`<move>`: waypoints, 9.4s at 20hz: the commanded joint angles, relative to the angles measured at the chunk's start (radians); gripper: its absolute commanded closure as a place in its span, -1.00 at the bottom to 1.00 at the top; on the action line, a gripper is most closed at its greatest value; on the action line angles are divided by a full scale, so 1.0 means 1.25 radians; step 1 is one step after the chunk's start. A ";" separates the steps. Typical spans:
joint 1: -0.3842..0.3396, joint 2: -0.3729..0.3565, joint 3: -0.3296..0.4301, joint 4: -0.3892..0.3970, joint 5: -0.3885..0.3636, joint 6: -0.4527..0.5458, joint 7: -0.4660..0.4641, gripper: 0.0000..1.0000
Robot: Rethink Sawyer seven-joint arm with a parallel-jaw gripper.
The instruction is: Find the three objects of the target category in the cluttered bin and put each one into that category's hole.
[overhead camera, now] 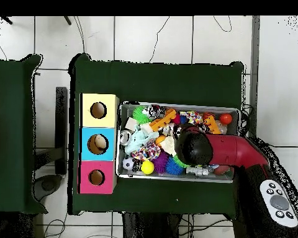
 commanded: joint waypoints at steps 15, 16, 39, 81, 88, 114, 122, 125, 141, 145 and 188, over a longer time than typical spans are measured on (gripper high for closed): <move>-0.003 0.044 0.052 -0.112 -0.098 0.121 -0.115 -1.00; -0.005 0.047 0.054 -0.112 -0.100 0.119 -0.114 -1.00; -0.021 0.074 0.054 -0.125 -0.123 0.047 -0.093 -1.00; -0.081 0.161 0.121 -0.091 -0.164 -0.097 -0.015 -1.00; -0.092 0.180 0.134 -0.076 -0.157 -0.112 0.005 -1.00; -0.064 0.193 0.070 -0.108 -0.146 0.026 -0.003 -1.00; -0.057 0.183 0.070 -0.107 -0.147 0.055 -0.027 1.00; -0.056 0.179 0.073 -0.108 -0.145 0.063 -0.030 1.00; -0.125 0.172 0.172 -0.067 -0.022 0.163 -0.045 1.00; -0.203 0.144 0.255 -0.013 0.033 0.194 -0.101 1.00; -0.360 0.095 0.576 0.237 0.089 0.050 0.085 1.00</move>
